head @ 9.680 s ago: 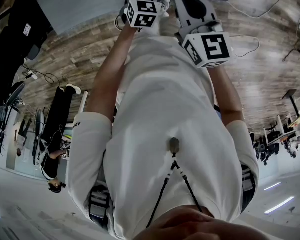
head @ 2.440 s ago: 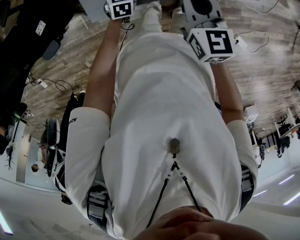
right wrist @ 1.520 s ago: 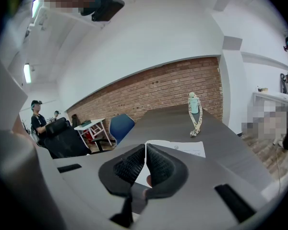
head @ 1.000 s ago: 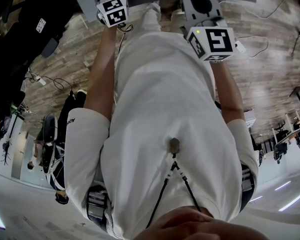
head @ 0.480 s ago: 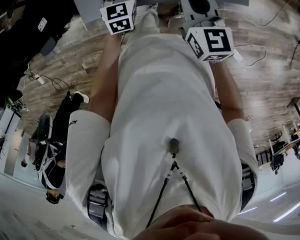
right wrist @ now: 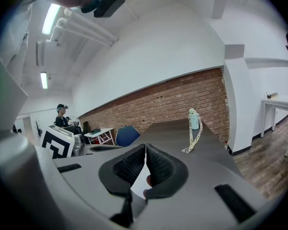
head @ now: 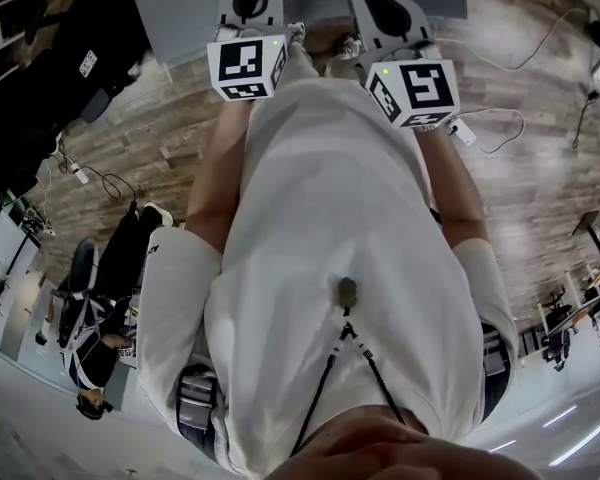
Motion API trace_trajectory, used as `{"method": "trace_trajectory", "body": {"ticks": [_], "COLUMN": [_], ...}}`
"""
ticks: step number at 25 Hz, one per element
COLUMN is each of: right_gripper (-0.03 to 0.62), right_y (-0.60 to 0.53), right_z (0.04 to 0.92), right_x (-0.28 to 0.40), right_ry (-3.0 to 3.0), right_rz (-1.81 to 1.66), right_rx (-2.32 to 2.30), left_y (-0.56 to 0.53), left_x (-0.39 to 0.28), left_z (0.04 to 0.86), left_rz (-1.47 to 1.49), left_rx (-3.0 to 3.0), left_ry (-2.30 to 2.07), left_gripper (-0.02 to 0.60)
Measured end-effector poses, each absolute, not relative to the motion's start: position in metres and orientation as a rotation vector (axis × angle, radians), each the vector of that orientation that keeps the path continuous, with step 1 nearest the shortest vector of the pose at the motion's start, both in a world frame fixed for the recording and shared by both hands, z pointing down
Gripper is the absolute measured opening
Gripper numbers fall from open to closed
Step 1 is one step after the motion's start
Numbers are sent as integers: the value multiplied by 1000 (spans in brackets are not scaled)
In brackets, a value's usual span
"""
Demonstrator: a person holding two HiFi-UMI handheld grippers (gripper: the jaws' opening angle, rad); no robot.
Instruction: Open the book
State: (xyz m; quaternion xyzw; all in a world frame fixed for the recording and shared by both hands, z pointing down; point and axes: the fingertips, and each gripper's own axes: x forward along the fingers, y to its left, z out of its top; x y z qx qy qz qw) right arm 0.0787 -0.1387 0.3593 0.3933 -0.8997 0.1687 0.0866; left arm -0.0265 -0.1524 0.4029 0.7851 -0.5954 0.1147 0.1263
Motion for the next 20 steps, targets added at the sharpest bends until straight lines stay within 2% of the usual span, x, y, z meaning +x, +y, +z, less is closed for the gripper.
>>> {"method": "trace_trajectory", "body": {"ticks": [13,20], "right_gripper": [38,38], "right_y": [-122,-120], "right_z": [311,275], "right_x": [152,180], "right_ry": [-2731,-2781], "right_rz": [381,310], "right_rx": [1199,1250], "left_y": [-124,-112], "left_x": [83,108], "left_z": [307,265], "left_rz": [156,121], "left_rx": [2528,2580], "left_ry": [-1604,-1635], "left_gripper": [23,23]}}
